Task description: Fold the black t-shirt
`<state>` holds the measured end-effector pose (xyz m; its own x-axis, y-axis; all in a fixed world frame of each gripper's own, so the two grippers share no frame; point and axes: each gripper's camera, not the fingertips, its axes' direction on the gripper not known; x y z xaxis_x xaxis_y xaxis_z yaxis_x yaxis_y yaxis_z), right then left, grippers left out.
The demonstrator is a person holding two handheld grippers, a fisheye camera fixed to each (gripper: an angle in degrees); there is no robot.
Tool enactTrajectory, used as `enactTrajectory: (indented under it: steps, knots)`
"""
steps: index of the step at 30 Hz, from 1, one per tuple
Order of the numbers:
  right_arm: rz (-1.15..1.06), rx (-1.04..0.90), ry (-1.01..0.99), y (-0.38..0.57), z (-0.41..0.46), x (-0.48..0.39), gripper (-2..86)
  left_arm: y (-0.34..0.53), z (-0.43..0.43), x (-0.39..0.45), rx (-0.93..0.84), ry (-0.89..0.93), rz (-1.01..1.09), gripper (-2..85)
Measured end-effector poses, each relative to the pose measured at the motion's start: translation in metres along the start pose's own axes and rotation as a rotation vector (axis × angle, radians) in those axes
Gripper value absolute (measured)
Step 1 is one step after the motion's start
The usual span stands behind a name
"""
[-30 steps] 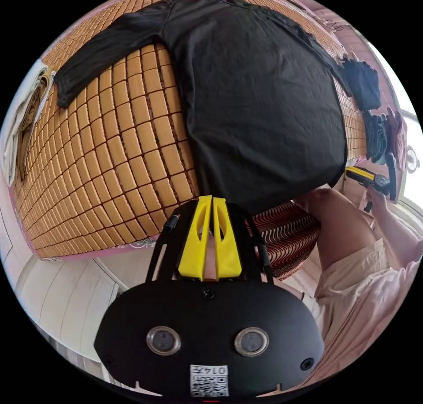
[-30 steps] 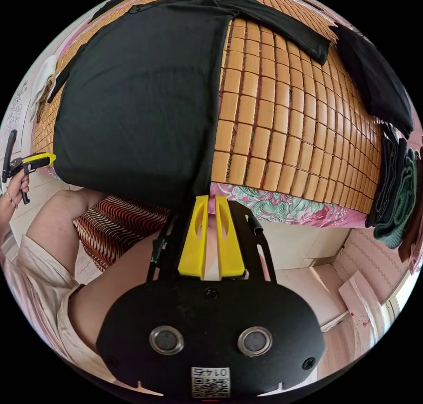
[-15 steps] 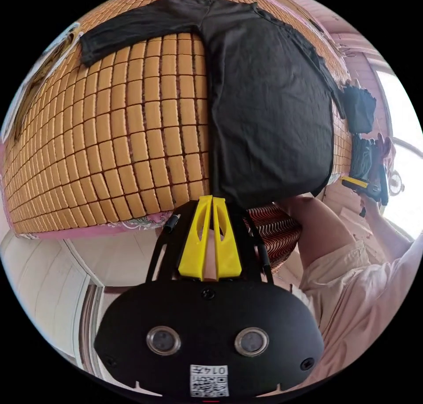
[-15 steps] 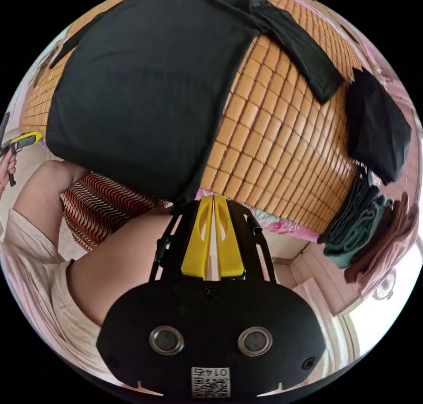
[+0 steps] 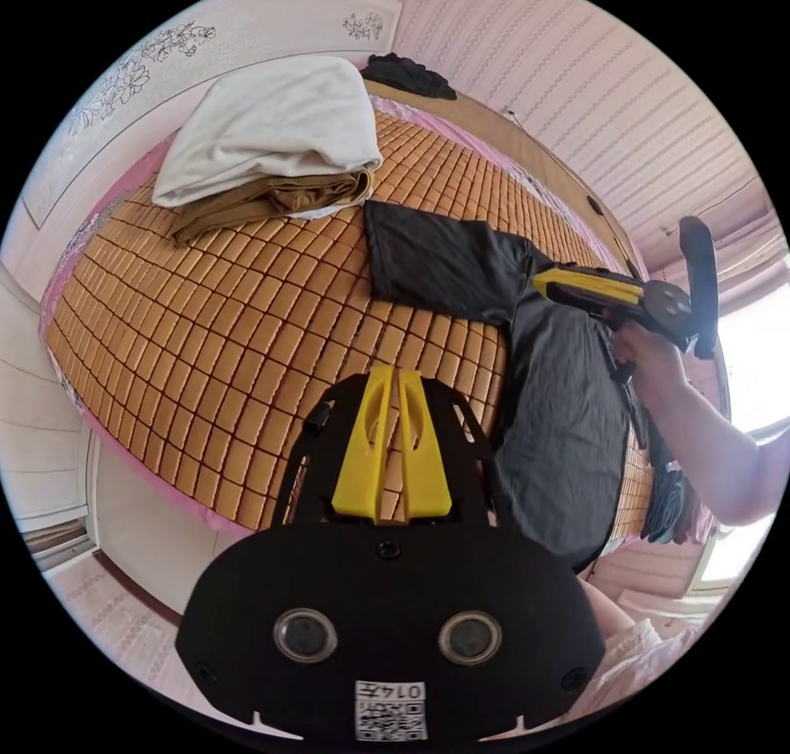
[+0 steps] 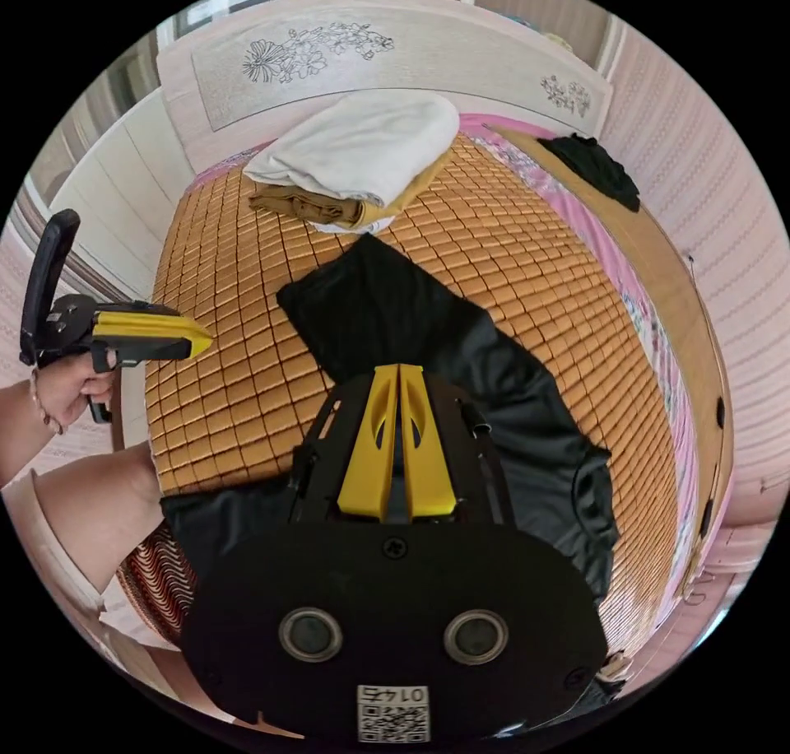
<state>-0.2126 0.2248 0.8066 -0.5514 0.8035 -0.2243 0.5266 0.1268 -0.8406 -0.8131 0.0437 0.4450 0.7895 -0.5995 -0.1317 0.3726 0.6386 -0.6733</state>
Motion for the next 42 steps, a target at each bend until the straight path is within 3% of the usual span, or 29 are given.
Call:
enactTrajectory:
  steps: [6, 13, 20, 24, 27, 30, 35, 39, 42]
  knots:
    - [-0.122, 0.016, -0.193, -0.084, 0.034, -0.016, 0.4, -0.022, 0.005, -0.013, 0.112, 0.005, -0.024, 7.2]
    - [-0.096, -0.037, -0.201, -0.122, 0.066, -0.014, 8.2, -0.036, 0.023, -0.03, 0.117, -0.001, -0.095, 7.6]
    - [-0.04, -0.055, -0.173, -0.123, 0.085, -0.02, 7.1, -0.033, 0.033, -0.036, 0.118, 0.022, -0.122, 4.5]
    - [-0.018, -0.046, -0.119, -0.107, 0.096, -0.015, 0.9, -0.026, 0.035, -0.04, 0.121, 0.044, -0.141, 3.1]
    - [0.047, -0.053, -0.205, -0.097, 0.094, 0.002, 0.1, -0.022, 0.037, -0.033, 0.116, 0.029, -0.118, 0.1]
    - [0.127, 0.049, -0.305, -0.073, 0.07, 0.031, 0.0, -0.019, 0.036, -0.024, 0.108, 0.059, -0.076, -0.7]
    - [0.222, 0.309, -0.27, 0.008, -0.018, 0.084, 0.0, -0.008, 0.006, 0.02, 0.261, 0.117, 0.108, -0.8]
    - [0.405, 0.47, -0.173, 0.121, -0.097, 0.127, 0.1, -0.002, -0.018, 0.085, 0.361, 0.291, 0.304, -0.9]
    - [0.525, 0.493, -0.112, 0.206, -0.138, 0.142, 0.2, 0.008, -0.017, 0.14, 0.33, 0.429, 0.444, -0.8]
